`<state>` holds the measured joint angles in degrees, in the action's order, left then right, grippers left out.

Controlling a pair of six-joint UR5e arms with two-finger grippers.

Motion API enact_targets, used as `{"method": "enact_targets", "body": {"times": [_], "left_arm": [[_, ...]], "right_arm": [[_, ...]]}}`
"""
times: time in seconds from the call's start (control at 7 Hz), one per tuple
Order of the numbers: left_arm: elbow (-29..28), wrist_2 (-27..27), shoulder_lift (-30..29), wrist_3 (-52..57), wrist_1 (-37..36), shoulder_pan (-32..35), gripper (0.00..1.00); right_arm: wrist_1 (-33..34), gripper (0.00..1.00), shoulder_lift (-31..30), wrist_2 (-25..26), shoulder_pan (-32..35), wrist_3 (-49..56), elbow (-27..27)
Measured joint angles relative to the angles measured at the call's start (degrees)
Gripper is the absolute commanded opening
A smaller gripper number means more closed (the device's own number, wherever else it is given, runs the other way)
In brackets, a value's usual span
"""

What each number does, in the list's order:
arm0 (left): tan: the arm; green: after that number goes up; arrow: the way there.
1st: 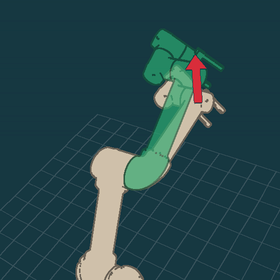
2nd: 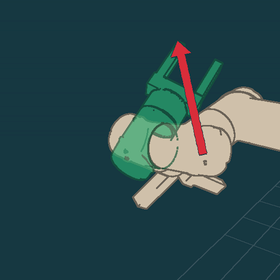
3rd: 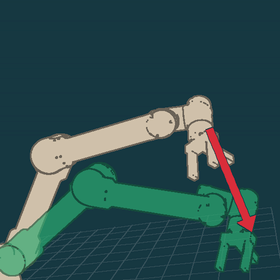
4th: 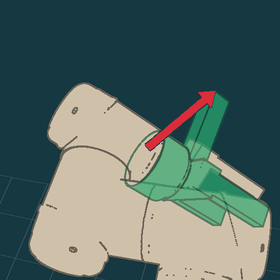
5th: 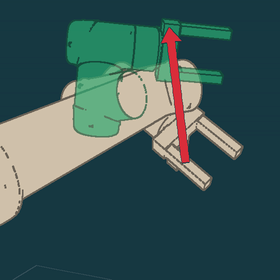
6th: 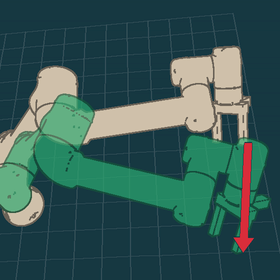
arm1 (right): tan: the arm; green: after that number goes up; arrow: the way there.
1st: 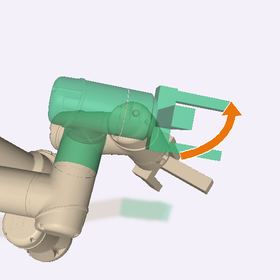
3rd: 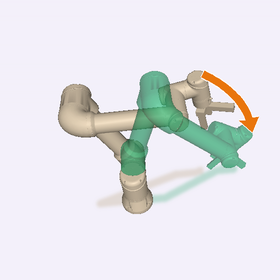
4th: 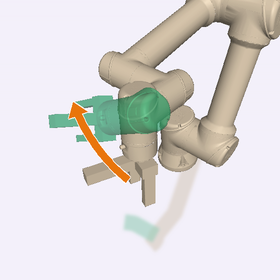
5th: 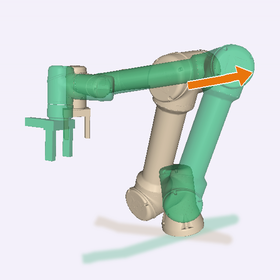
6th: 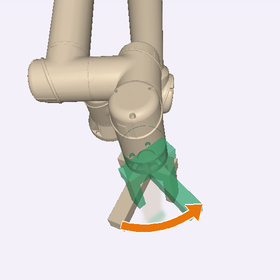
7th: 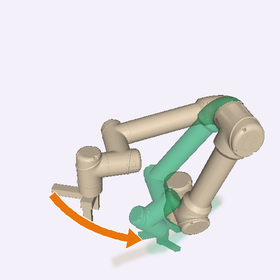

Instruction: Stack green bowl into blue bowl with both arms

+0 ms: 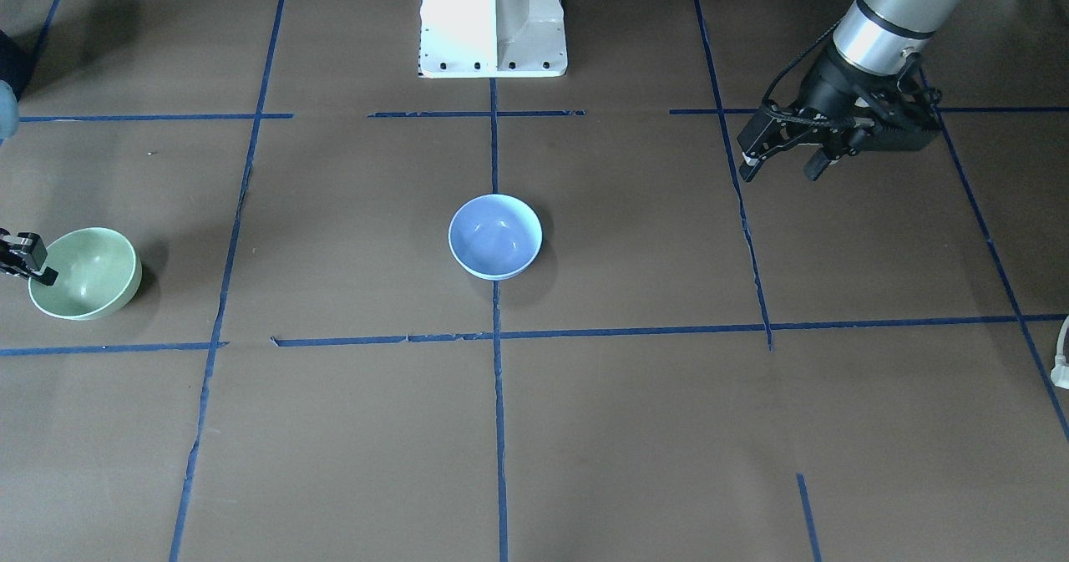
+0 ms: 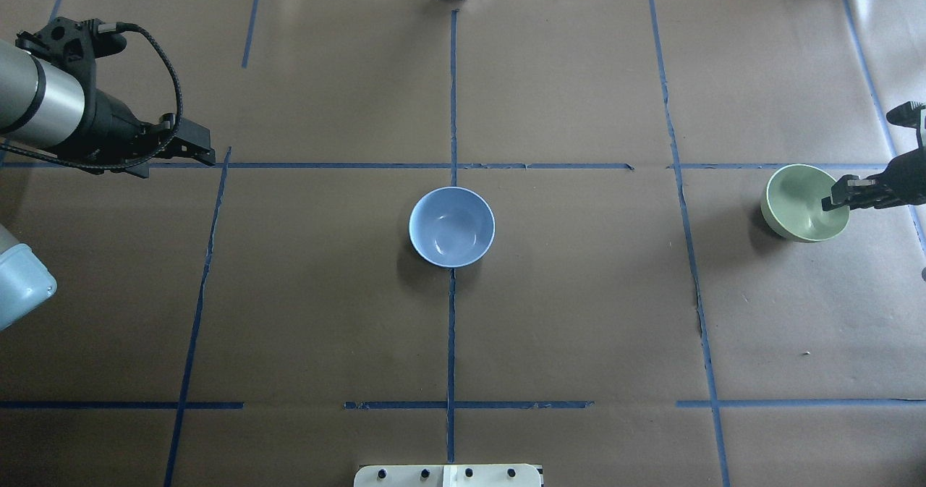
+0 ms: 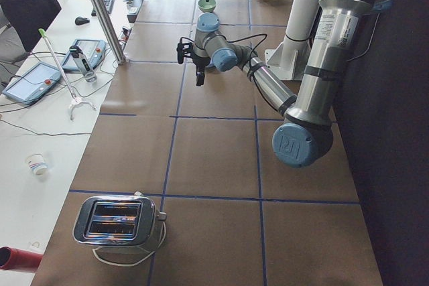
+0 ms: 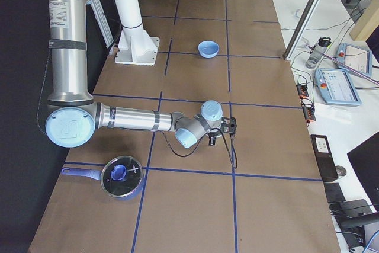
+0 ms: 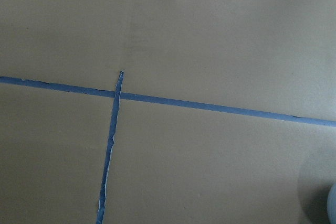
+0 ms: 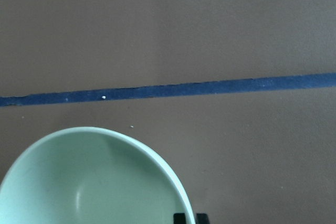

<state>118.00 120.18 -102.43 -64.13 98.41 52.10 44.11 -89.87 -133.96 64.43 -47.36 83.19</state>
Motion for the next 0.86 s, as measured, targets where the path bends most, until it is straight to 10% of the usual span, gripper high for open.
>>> {"method": "enact_targets", "body": {"times": [0.43, 0.86], "left_arm": [[1.17, 0.60, 7.07, 14.29, 0.01, 4.50, 1.00], [0.74, 6.77, 14.81, 34.46, -0.03, 14.60, 1.00]], "right_arm": [[1.36, 0.00, 5.74, 0.31, -7.13, -15.02, 9.84], [10.25, 0.00, 20.31, 11.96, -21.40, -34.87, 14.90]]}}
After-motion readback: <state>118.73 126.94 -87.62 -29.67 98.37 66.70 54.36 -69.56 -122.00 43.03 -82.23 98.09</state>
